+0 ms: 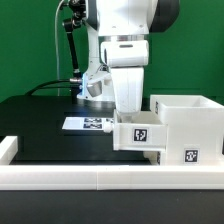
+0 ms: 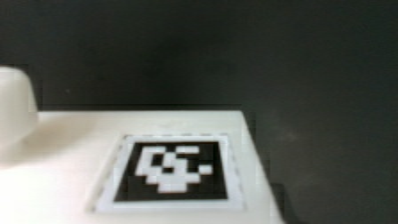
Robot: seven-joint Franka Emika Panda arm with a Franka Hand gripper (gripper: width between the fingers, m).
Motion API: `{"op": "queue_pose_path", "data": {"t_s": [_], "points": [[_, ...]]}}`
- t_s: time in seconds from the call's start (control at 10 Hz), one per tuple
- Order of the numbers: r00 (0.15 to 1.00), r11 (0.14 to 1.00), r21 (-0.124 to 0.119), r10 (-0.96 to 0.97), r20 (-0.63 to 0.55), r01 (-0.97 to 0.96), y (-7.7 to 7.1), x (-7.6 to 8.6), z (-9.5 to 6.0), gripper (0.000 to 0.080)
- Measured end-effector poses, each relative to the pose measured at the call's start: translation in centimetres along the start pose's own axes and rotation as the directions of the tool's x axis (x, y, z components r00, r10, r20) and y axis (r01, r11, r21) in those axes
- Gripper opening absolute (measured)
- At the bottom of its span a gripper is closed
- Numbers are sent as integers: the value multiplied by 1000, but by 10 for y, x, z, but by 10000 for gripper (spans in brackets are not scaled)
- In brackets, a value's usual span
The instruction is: Assemble drawer
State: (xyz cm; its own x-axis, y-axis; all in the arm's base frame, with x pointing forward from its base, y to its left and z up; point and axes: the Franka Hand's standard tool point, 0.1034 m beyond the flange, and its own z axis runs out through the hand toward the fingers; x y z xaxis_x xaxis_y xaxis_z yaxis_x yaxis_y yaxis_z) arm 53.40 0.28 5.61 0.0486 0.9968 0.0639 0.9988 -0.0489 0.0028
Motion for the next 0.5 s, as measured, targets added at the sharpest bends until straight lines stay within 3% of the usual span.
{"op": "queue_pose_path", "data": {"t_s": [0.5], "points": [[1000, 1000, 1, 4, 0, -4, 0, -1, 0, 42]]}}
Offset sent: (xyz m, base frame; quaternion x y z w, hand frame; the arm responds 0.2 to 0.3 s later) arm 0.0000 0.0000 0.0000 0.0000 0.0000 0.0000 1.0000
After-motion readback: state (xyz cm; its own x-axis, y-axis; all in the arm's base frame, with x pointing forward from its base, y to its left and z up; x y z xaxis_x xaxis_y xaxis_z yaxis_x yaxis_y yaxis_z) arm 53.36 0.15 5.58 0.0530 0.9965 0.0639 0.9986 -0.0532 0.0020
